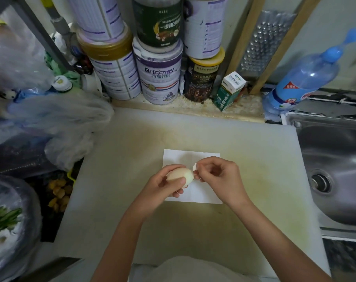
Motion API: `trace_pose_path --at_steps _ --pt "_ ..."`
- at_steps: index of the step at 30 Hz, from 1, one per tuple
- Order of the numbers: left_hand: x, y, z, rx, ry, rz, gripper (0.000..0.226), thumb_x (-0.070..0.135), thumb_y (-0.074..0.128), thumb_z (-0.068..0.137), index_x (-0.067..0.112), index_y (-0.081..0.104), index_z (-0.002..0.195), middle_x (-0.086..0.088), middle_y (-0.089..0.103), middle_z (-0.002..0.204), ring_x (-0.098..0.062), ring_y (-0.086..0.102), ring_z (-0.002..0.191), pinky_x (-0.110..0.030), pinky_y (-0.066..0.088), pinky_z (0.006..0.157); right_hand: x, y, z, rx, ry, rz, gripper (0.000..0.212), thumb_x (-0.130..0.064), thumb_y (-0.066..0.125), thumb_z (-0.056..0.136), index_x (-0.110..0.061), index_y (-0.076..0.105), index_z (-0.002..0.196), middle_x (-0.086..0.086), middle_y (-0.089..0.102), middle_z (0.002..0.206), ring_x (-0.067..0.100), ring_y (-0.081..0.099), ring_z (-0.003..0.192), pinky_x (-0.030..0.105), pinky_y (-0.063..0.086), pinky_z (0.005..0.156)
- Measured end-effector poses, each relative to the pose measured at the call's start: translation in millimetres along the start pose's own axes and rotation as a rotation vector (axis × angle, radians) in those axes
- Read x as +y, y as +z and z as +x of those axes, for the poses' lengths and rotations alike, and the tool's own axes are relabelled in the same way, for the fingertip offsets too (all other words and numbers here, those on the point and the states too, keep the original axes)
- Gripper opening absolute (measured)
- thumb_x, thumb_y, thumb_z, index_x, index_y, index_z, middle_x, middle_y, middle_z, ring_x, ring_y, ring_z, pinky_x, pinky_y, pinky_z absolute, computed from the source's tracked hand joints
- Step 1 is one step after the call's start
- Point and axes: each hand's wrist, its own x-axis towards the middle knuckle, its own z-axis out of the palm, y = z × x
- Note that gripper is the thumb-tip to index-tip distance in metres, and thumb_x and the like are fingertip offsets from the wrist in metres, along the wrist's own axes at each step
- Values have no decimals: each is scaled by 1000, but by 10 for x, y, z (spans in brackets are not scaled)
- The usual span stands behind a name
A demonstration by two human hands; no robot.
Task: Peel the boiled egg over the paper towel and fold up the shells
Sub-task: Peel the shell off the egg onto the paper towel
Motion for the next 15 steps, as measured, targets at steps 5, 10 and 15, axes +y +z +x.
trace_pose_path --at_steps 5,10,15 --pt "-46 -67 3 10 -24 -120 42 23 71 73 31 65 114 -12 66 101 -19 63 78 -26 51 72 136 -21 96 -3 143 31 11 -3 63 83 -7 70 75 6 71 63 13 64 55 23 52 59" --pt "-60 -70 50 33 -54 -157 40 14 71 80 24 62 117 -16 63 104 -17 62 78 -25 52 72 252 37 165 -38 165 -147 10 -5 65 81 -8 69 72 0 68 60 6 63 52 28 54 64" --pt "-122 -34 86 99 -55 -88 39 24 70 75 29 61 113 -22 64 109 -16 59 79 -31 49 77 249 92 178 -42 105 -206 9 -8 70 78 -11 67 71 0 66 62 8 58 57 20 47 61"
